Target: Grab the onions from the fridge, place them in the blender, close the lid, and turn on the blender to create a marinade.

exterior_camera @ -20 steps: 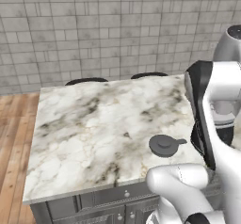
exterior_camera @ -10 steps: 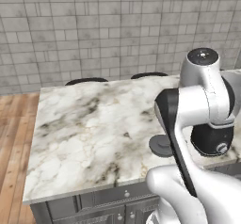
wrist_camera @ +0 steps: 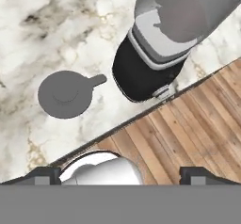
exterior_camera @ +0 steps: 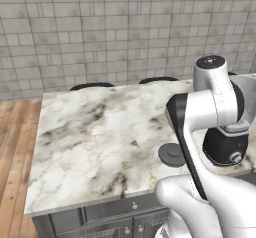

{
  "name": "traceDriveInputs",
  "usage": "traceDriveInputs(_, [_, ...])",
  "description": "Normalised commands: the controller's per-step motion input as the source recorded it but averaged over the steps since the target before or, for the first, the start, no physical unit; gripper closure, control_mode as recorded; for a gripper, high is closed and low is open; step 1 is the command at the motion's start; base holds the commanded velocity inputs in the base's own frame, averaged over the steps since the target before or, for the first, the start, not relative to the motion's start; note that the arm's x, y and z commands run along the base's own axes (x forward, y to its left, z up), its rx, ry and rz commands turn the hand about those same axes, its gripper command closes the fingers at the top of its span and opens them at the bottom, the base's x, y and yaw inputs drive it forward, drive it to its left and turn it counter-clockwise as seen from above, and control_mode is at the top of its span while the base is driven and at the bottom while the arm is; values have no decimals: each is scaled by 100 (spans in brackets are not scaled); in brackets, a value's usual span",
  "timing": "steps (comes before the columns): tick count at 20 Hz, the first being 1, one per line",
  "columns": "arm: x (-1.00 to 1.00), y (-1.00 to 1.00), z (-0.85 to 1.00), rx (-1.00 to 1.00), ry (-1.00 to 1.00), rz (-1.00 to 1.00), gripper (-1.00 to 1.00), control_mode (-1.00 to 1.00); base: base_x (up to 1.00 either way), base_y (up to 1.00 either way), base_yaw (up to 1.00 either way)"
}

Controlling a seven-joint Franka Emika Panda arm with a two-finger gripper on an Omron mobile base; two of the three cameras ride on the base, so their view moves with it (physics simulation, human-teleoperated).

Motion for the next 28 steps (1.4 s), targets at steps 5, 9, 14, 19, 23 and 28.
traceDriveInputs(5, [16,-15,-52,12,-4,-38,-100,-100,0,0,0])
traceDriveInputs(9, [18,0,-60,4,-14,-30,-100,-100,0,0,0])
traceDriveInputs(14, [39,-16,-40,8,-8,-22,-100,-100,0,0,0])
traceDriveInputs(19, [42,-21,-26,13,-1,-12,-100,-100,0,0,0])
traceDriveInputs(23, [33,-10,-28,12,0,-6,-100,-100,0,0,0])
traceDriveInputs(28, [34,-11,-37,5,0,-1,-100,-100,0,0,0])
